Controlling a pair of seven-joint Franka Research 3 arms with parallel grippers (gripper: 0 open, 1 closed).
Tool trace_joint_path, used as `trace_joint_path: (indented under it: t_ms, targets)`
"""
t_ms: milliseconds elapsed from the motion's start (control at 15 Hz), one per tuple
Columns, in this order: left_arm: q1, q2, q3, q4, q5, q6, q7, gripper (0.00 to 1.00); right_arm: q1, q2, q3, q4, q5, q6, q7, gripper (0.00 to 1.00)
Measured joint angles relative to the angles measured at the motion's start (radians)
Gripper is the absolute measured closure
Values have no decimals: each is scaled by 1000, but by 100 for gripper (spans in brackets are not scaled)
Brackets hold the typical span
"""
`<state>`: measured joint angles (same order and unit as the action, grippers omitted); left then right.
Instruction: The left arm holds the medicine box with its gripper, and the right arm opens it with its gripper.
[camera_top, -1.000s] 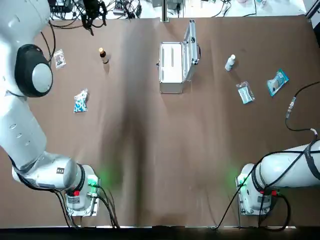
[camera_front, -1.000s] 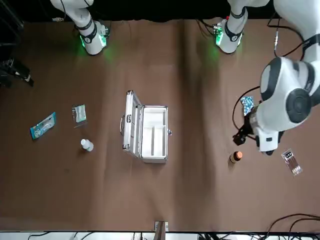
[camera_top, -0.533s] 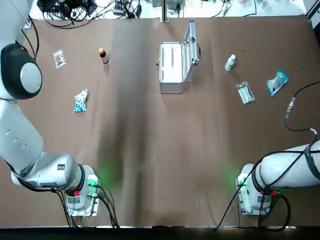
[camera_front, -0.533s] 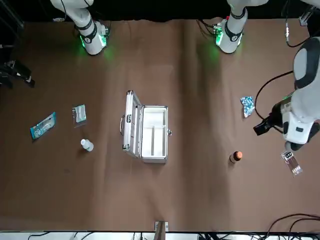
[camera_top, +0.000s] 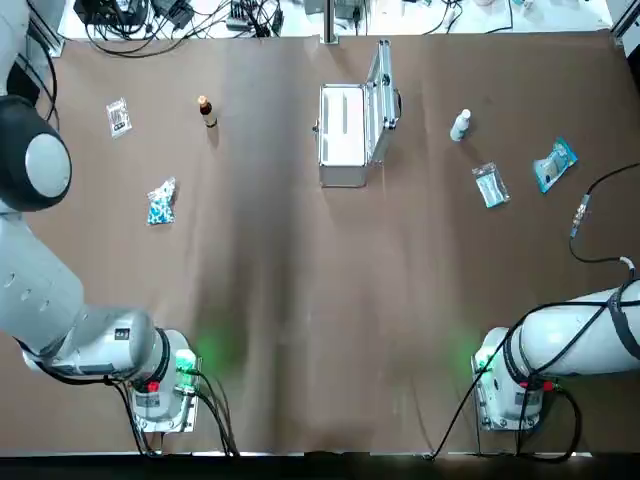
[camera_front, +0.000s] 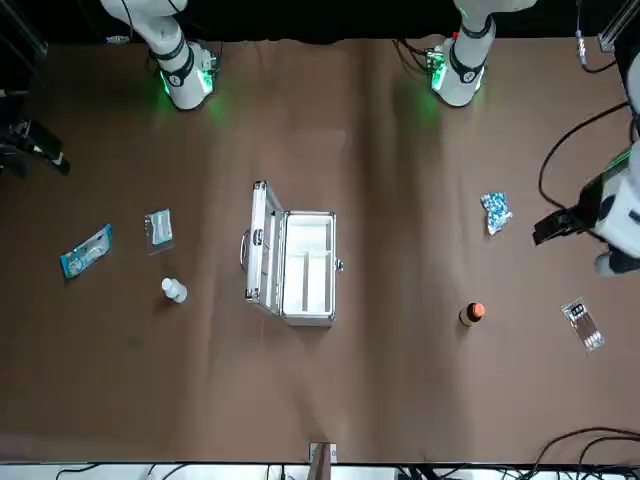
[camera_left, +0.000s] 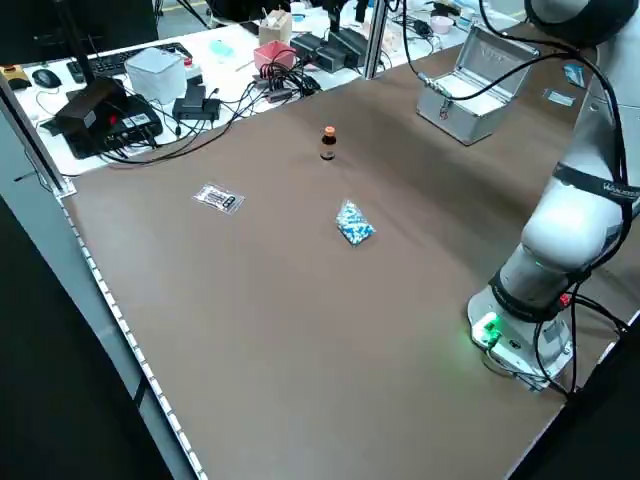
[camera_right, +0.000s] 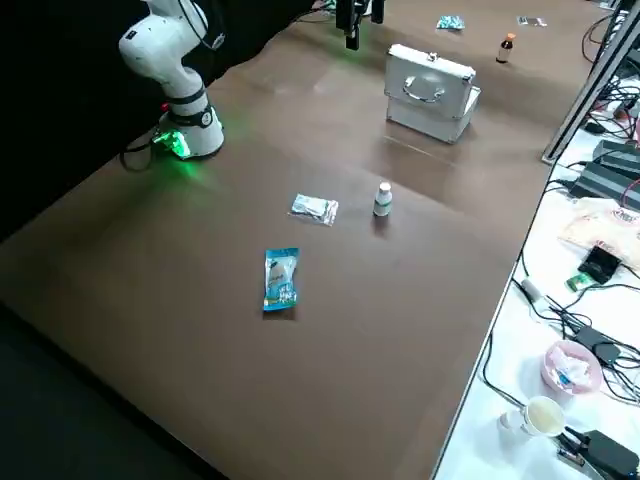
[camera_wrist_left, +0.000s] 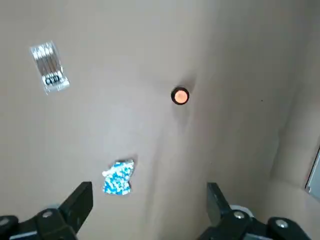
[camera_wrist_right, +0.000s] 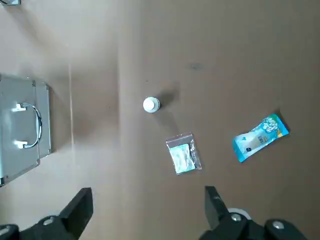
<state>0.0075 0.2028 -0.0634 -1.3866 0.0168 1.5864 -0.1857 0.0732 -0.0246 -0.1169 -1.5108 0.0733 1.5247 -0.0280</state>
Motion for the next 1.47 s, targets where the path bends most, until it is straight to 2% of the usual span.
trace_joint_path:
  t_ms: [333, 667, 1467]
  targets:
    - [-3, -40, 1, -9, -16, -15, 26, 0, 0, 1, 1, -2, -2, -3, 0, 1]
    - [-4, -42, 1, -16, -17, -26, 27, 0, -4, 1, -3, -2, -72, -18, -4, 1]
    - [2, -43, -4, -19, -17, -26, 47, 0, -10, 1, -2, -3, -75, -27, -28, 1]
